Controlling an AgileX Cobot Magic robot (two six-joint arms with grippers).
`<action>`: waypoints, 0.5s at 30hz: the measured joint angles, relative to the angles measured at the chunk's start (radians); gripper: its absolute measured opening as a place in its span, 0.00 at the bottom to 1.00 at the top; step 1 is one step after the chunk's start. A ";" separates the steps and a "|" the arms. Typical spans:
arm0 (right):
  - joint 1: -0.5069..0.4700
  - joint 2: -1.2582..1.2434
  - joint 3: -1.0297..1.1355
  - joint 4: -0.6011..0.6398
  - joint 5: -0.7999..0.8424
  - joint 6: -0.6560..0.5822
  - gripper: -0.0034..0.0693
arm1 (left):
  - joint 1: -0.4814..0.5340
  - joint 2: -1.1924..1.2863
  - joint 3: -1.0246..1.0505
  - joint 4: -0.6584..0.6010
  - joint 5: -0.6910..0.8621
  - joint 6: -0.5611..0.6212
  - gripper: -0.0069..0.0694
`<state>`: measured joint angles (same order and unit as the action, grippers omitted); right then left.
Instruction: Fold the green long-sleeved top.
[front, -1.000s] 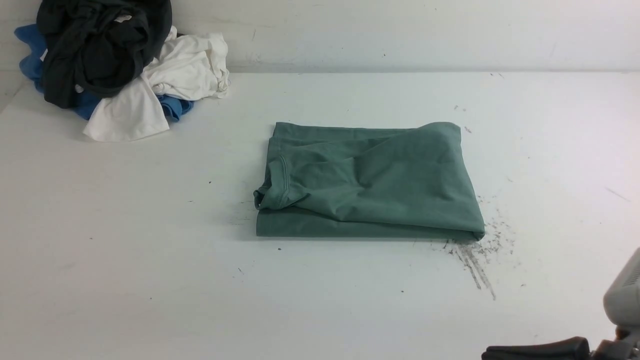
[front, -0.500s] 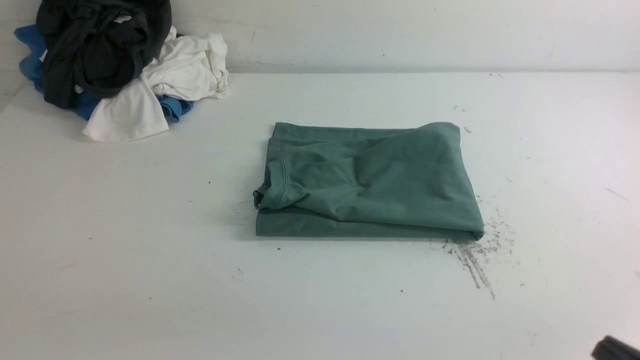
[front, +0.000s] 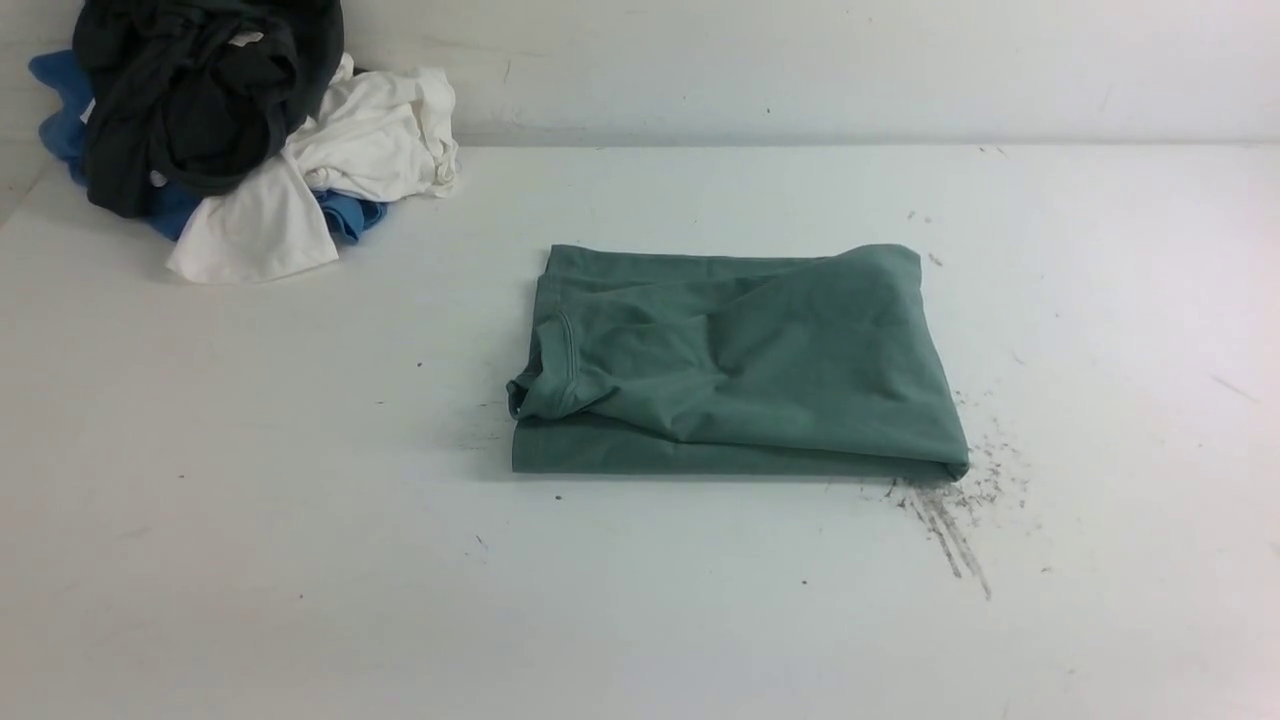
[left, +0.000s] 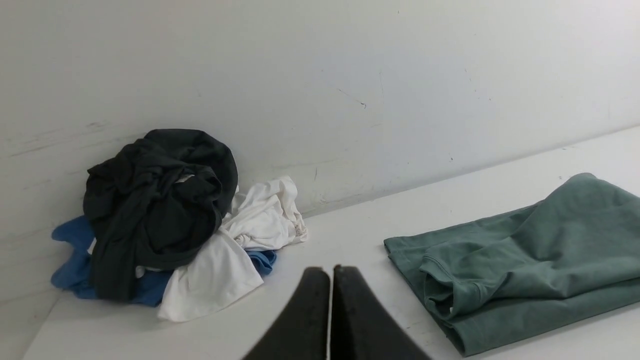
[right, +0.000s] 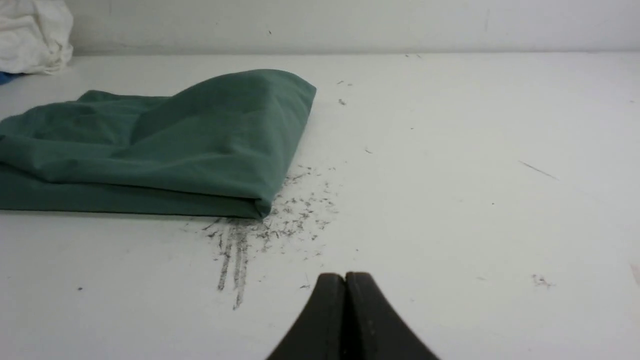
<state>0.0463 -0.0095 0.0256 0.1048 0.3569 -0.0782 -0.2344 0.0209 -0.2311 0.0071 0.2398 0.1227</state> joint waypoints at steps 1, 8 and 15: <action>-0.002 0.000 0.000 -0.004 0.000 0.000 0.03 | 0.000 0.000 0.000 0.000 0.000 0.000 0.08; -0.003 0.000 -0.001 -0.022 0.002 0.000 0.03 | 0.000 0.000 0.000 0.000 0.000 0.000 0.08; -0.003 0.000 -0.001 -0.024 0.003 0.000 0.03 | 0.000 0.000 0.000 0.000 0.000 0.000 0.08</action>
<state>0.0436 -0.0095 0.0250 0.0808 0.3598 -0.0782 -0.2344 0.0209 -0.2311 0.0071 0.2398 0.1227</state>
